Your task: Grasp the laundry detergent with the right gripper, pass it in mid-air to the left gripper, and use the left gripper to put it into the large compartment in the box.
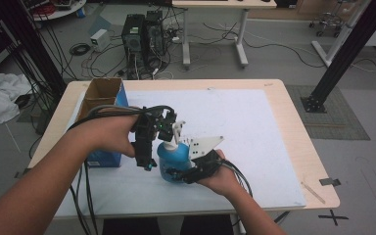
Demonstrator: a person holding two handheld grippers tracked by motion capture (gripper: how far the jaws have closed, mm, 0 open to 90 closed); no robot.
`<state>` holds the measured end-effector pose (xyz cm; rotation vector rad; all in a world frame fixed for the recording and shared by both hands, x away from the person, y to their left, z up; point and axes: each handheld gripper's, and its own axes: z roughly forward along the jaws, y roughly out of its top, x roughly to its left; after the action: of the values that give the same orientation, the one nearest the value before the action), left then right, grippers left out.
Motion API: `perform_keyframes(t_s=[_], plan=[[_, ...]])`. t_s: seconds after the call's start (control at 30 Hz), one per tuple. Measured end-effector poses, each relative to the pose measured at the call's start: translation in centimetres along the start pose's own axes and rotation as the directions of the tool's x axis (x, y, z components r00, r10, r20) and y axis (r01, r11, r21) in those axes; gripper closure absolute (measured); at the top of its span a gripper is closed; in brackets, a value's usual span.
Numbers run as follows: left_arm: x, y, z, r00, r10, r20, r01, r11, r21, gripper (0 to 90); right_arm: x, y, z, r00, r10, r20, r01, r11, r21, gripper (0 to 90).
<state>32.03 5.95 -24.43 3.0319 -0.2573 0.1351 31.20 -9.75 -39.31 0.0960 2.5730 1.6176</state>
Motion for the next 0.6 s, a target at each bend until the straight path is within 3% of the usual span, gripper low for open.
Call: perform_keyframes(t_s=[0.27,0.6], plan=[[-0.3,0.6,0.2,0.9998,0.020,0.008,-0.020,0.9998,0.007,1.7,0.1,0.4,1.3,0.9993,-0.011,-0.036,0.012,1.000,0.011,46.2],[-0.9,0.8,1.1,0.9992,0.004,0.040,-0.005,0.9995,0.030,1.7,0.4,1.0,2.3,0.9982,-0.023,-0.056,0.024,1.000,0.019,46.2]])
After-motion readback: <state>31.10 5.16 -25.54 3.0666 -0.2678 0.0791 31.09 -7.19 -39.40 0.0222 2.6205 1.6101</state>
